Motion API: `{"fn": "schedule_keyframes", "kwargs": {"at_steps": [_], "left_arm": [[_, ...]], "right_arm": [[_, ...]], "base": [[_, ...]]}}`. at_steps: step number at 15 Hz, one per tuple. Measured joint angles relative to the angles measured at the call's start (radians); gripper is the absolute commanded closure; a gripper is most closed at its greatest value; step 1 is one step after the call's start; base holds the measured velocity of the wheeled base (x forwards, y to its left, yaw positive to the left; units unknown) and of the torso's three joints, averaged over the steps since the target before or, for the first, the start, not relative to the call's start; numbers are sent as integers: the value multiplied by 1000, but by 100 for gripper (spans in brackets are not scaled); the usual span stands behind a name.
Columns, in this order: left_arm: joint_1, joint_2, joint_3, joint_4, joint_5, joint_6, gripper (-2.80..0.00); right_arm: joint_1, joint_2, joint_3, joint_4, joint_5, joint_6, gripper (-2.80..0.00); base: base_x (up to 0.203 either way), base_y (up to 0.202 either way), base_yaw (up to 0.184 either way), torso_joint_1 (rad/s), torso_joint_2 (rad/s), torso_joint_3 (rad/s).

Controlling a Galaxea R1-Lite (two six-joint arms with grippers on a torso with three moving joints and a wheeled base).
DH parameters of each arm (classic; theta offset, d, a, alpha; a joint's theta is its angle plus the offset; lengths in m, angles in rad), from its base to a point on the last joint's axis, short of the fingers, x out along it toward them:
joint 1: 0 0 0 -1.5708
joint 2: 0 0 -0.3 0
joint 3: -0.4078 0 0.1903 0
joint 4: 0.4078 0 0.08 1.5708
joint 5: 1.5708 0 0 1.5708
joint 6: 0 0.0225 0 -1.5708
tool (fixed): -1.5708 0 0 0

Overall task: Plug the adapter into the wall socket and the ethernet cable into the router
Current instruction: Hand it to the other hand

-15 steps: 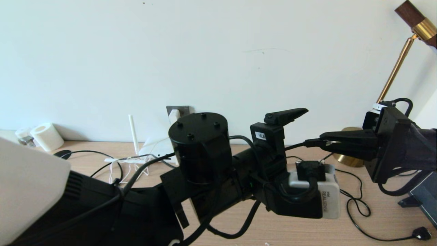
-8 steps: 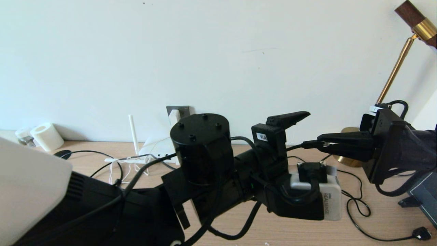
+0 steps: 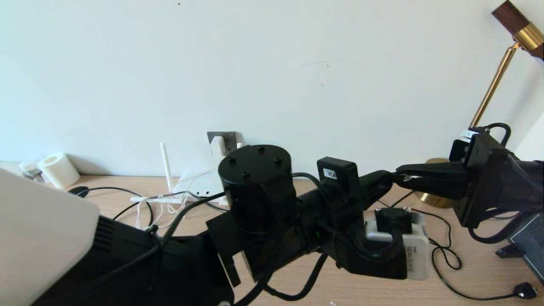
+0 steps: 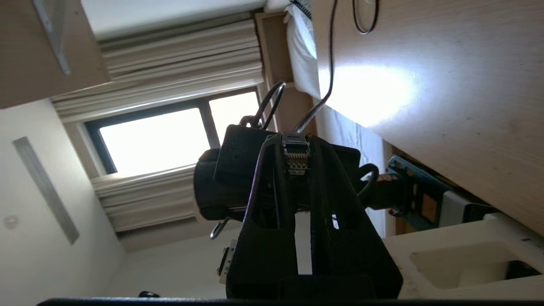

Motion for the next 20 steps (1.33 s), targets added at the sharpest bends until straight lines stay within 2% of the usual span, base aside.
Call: {"fn": "schedule_keyframes", "kwargs": {"at_steps": [7,8,13,15,16,17,19,20], "left_arm": [[-12,21,-7,-17,3,-2,0],[-12,21,-7,-17,3,-2,0],[-9,0,32,-16,5,-13,0],[5,-42,78,-14,30,-59,0],[12,-70,105,-7,58,-108,0],[22,-104,131,8,95,-192,0],[60,-165,172,56,161,-405,0],[93,-190,184,82,200,-533,0]], "right_arm": [[29,-15,12,3,-4,-1,0],[30,-15,13,3,-4,0,-280],[29,-32,13,2,-7,-9,-280],[29,-51,17,0,-48,-15,-280],[29,-67,25,0,-85,-29,-280],[28,-89,38,0,-127,-66,-280],[29,-143,77,1,-214,-168,-280],[29,-177,103,3,-253,-223,0]], "base": [[0,0,0,0,0,0],[0,0,0,0,0,0],[0,0,0,0,0,0],[0,0,0,0,0,0],[0,0,0,0,0,0],[0,0,0,0,0,0],[0,0,0,0,0,0],[0,0,0,0,0,0]]}}
